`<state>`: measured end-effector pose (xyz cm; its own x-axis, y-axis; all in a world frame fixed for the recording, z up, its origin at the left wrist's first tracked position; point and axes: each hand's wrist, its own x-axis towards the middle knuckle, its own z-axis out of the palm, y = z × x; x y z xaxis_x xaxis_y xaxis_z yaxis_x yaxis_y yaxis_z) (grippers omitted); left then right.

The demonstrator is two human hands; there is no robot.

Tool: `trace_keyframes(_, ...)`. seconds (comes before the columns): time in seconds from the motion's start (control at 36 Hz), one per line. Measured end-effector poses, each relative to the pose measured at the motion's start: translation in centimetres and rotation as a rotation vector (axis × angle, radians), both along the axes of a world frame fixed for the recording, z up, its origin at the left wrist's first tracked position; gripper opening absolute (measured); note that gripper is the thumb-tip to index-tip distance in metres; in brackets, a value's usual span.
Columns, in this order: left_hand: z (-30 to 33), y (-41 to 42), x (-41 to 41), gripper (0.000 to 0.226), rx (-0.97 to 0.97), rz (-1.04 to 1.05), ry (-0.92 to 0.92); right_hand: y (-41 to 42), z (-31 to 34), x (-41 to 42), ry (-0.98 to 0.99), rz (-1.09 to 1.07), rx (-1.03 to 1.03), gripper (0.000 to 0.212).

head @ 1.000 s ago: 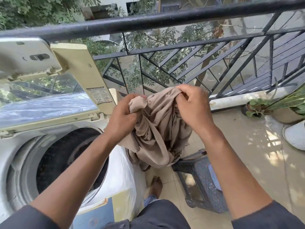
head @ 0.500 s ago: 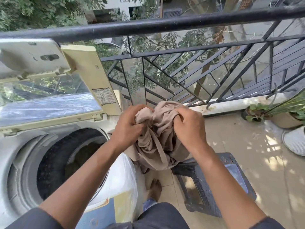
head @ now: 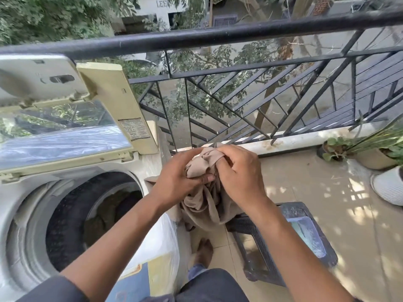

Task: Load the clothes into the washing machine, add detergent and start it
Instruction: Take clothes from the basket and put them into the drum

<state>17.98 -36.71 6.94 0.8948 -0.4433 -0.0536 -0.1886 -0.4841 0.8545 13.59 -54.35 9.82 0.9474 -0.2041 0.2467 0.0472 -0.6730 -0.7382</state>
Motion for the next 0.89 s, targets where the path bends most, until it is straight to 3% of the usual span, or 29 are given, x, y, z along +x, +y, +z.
trace_keyframes(0.08, 0.3, -0.5, 0.0, 0.021, 0.037, -0.019, -0.028, 1.3, 1.2, -0.7, -0.097, 0.069, 0.027, 0.016)
trace_keyframes(0.14, 0.7, -0.6, -0.1, 0.010, 0.069, -0.007, -0.044, 1.3, 0.7, -0.7, -0.107, 0.085, 0.066, 0.013)
trace_keyframes(0.17, 0.8, -0.5, 0.0, 0.011, 0.075, 0.013, -0.041, 1.0, 0.1, -0.7, -0.087, 0.085, 0.117, 0.015)
trace_keyframes(0.25, 1.3, 0.4, 0.8, 0.034, 0.038, 0.129, 0.001, -0.6, -2.0, -0.7, 0.062, 0.045, 0.242, 0.052)
trace_keyframes(0.33, 3.5, 1.0, 1.7, 0.025, -0.071, 0.169, -0.007, -2.4, -5.0, -0.9, 0.221, -0.013, 0.098, 0.066)
trace_keyframes(0.42, 6.7, 1.0, 2.1, 0.014, -0.224, 0.068, -0.045, -3.6, -7.2, -0.6, 0.396, -0.012, -0.028, 0.059)
trace_keyframes(0.53, 10.0, 1.5, 2.5, 0.014, -0.235, -0.108, -0.100, -4.1, -8.8, -0.1, 0.515, 0.017, -0.125, 0.050)
trace_keyframes(0.64, 11.0, 1.5, 2.9, 0.010, -0.168, -0.147, -0.097, -4.4, -9.1, 0.5, 0.581, -0.055, -0.283, 0.005)
trace_keyframes(0.69, 10.3, 1.9, 3.5, 0.008, -0.135, -0.107, -0.094, -5.0, -9.0, 1.0, 0.654, -0.033, -0.449, 0.014)
trace_keyframes(0.78, 8.8, 2.3, 3.8, 0.041, -0.002, -0.004, -0.099, -5.8, -7.4, 1.6, 0.711, -0.015, -0.625, 0.026)
trace_keyframes(0.89, 6.7, 2.4, 3.5, 0.030, 0.118, 0.067, -0.086, -7.0, -3.6, 2.1, 0.486, -0.164, -0.565, 0.026)
